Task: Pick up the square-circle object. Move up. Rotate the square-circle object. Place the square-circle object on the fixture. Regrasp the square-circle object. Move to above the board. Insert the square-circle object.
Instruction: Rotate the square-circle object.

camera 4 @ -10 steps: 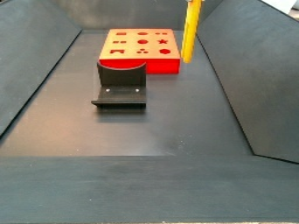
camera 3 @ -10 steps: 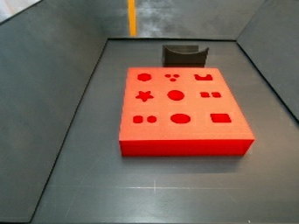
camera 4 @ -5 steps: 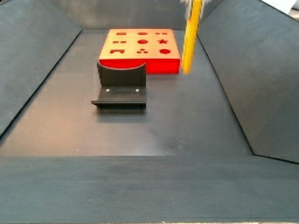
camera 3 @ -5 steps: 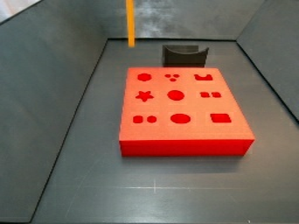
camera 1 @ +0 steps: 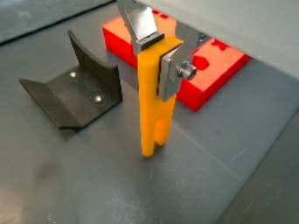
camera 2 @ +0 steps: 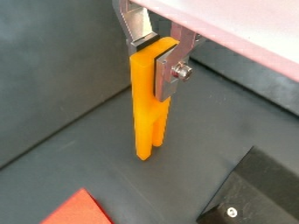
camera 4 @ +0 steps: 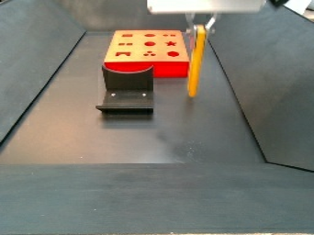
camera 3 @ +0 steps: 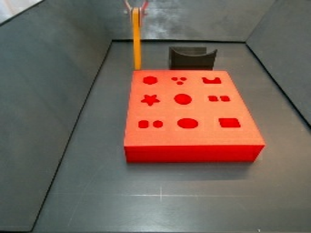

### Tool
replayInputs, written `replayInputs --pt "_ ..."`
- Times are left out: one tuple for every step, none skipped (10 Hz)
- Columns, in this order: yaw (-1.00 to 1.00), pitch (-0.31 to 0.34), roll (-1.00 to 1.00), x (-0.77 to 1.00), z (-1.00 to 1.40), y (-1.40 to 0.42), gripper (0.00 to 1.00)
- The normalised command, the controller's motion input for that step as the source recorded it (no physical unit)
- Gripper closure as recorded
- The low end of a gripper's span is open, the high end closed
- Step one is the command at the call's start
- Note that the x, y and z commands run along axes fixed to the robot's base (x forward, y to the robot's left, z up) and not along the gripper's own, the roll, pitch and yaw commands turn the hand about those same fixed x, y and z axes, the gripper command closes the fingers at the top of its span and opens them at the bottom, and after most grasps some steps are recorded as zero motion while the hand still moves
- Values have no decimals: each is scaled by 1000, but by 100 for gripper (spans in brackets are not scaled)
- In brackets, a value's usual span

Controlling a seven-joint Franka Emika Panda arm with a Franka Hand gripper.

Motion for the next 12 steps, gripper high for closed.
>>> replayInputs --pt "-50 -53 -198 18 -367 28 100" --pt "-50 -53 -198 15 -207 28 100" --pt "-50 -53 -198 15 -207 28 100" --pt "-50 -39 -200 -12 -200 22 100" --pt "-49 -39 -200 -9 -200 24 100" --pt "-49 -40 -200 -8 -199 24 100" --pt "-49 -40 -200 -7 -198 24 100" --pt "-49 -40 -200 -7 -198 24 100" --pt "-49 -40 -200 -7 -198 24 100" --pt "-48 -40 -200 -7 -198 24 100" --pt "-47 -40 -200 -7 -198 24 100" --pt "-46 -40 0 0 0 0 0"
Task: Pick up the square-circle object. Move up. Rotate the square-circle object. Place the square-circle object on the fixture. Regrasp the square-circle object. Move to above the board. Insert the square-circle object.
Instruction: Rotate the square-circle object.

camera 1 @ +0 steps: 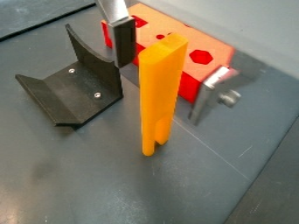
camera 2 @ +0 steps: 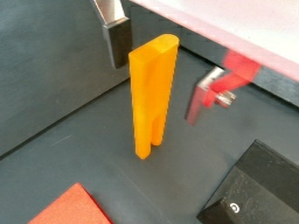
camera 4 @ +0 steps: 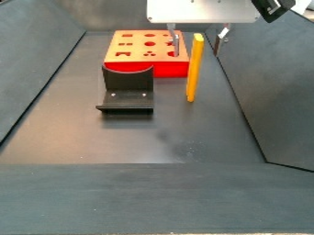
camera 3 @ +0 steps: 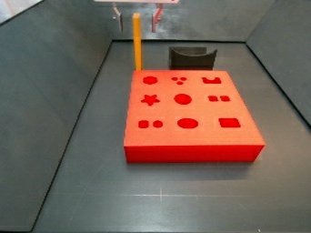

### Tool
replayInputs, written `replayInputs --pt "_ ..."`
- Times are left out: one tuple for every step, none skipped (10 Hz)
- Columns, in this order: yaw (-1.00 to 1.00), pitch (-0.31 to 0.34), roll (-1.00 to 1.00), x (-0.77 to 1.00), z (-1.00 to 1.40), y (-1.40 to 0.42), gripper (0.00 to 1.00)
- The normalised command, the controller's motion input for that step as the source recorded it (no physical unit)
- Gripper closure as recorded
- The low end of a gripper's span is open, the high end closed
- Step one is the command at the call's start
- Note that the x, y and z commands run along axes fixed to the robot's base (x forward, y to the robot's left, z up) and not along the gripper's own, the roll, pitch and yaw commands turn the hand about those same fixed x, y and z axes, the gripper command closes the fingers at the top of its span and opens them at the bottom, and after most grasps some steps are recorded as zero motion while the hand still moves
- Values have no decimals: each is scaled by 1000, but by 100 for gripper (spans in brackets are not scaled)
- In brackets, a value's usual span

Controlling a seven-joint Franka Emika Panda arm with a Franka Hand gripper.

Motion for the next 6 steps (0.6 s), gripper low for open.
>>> replayInputs --pt "-38 -24 -4 0 1000 0 0" --pt "-36 -11 -6 -12 1000 0 0" --pt "-34 19 -9 -30 1000 1 0" --pt "-34 41 -11 -25 804 3 0" --pt "-34 56 -12 -11 563 5 0" --pt "-34 72 -14 0 377 7 0"
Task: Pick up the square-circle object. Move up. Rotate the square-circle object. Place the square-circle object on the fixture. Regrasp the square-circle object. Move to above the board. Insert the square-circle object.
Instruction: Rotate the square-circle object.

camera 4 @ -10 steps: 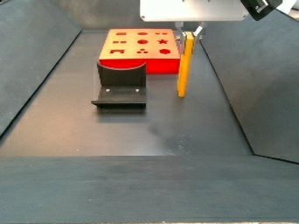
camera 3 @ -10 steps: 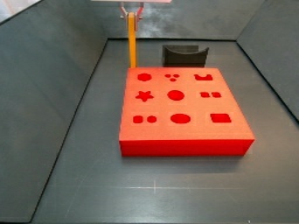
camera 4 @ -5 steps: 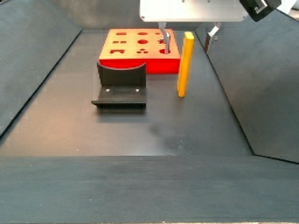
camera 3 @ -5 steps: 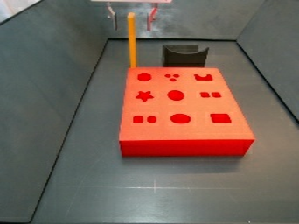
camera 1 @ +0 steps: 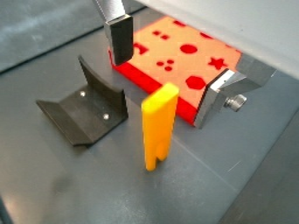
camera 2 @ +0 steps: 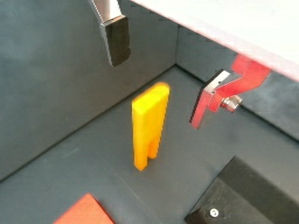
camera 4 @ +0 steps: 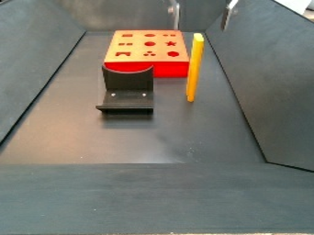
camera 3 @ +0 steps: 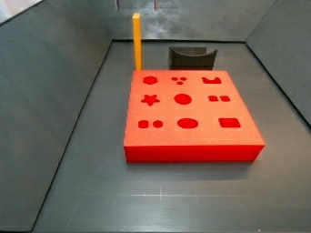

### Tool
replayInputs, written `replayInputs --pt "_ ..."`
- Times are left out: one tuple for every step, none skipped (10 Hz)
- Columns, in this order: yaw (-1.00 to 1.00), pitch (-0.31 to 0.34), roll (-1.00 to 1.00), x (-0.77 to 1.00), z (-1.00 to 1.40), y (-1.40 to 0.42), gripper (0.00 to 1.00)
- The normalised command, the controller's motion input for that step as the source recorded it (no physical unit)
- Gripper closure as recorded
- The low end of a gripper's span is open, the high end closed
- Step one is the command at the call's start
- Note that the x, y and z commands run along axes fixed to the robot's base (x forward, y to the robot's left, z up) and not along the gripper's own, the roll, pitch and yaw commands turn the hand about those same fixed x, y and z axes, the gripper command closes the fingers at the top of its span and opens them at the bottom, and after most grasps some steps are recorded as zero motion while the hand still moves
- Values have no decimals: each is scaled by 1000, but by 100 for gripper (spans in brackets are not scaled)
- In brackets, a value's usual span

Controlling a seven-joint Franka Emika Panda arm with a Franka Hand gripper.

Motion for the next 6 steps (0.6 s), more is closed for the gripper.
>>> replayInputs --pt "-33 87 -15 9 193 9 0" --pt "1000 8 -1 0 0 83 0" --pt "1000 7 -1 11 -32 78 0" --pt "1000 7 -1 17 -16 49 0" --pt "1000 7 -1 20 -14 26 0" --pt "1000 7 -1 21 -14 16 0"
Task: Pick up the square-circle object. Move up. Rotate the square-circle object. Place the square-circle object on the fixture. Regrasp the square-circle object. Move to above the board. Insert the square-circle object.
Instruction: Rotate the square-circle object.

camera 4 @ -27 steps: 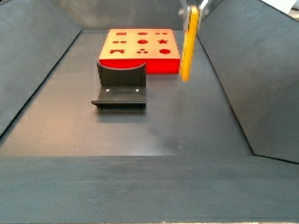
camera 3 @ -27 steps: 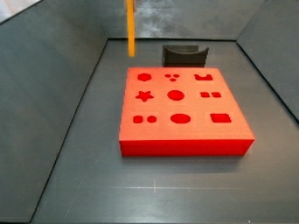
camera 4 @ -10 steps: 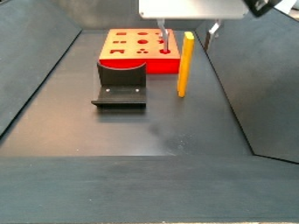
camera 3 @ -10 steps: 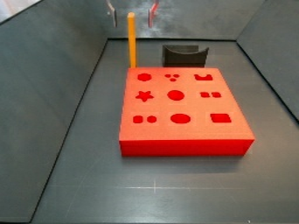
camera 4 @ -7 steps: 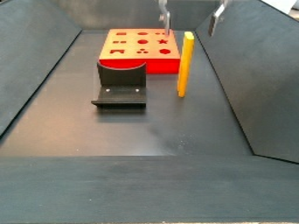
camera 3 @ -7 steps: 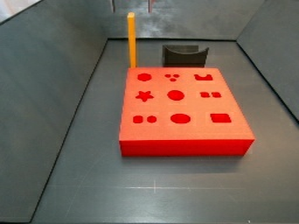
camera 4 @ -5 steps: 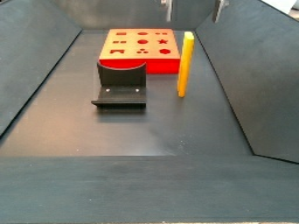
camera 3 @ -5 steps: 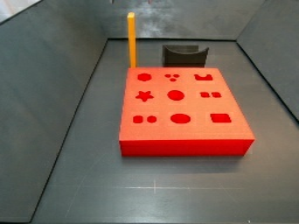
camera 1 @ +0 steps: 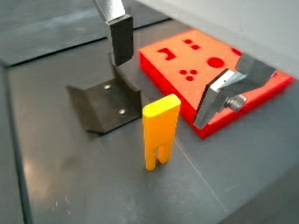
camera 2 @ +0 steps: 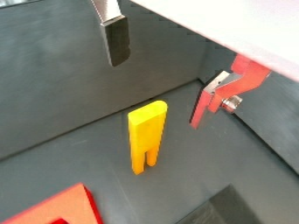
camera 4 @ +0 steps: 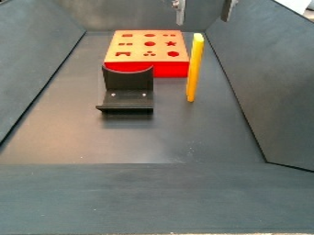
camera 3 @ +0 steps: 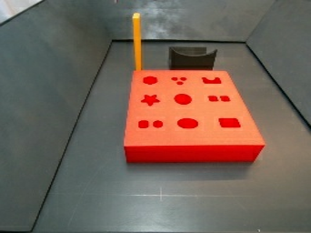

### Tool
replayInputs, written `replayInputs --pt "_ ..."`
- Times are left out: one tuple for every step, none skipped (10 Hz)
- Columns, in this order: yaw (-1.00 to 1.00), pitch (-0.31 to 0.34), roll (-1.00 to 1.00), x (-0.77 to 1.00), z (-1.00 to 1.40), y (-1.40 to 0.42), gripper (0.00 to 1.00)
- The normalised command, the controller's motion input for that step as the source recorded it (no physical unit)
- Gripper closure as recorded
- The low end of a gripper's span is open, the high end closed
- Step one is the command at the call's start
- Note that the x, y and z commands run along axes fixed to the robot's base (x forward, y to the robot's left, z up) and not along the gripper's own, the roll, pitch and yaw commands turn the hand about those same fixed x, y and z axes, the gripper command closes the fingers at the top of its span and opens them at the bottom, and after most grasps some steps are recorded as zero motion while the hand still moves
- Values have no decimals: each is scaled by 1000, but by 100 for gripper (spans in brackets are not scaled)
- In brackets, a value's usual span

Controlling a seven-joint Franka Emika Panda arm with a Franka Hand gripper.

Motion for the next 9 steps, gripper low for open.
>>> replayInputs --pt "1000 7 -1 22 -14 9 0" --pt "1000 8 -1 22 -14 7 0" --pt "1000 8 -1 22 -14 5 0" --pt "1000 8 -1 22 -14 4 0" --pt "1000 8 -1 22 -14 4 0" --pt "1000 9 -2 22 -14 3 0" --pt "1000 9 -2 22 -14 3 0" --pt "1000 9 -2 22 -14 3 0" --pt "1000 9 -2 22 -14 3 0"
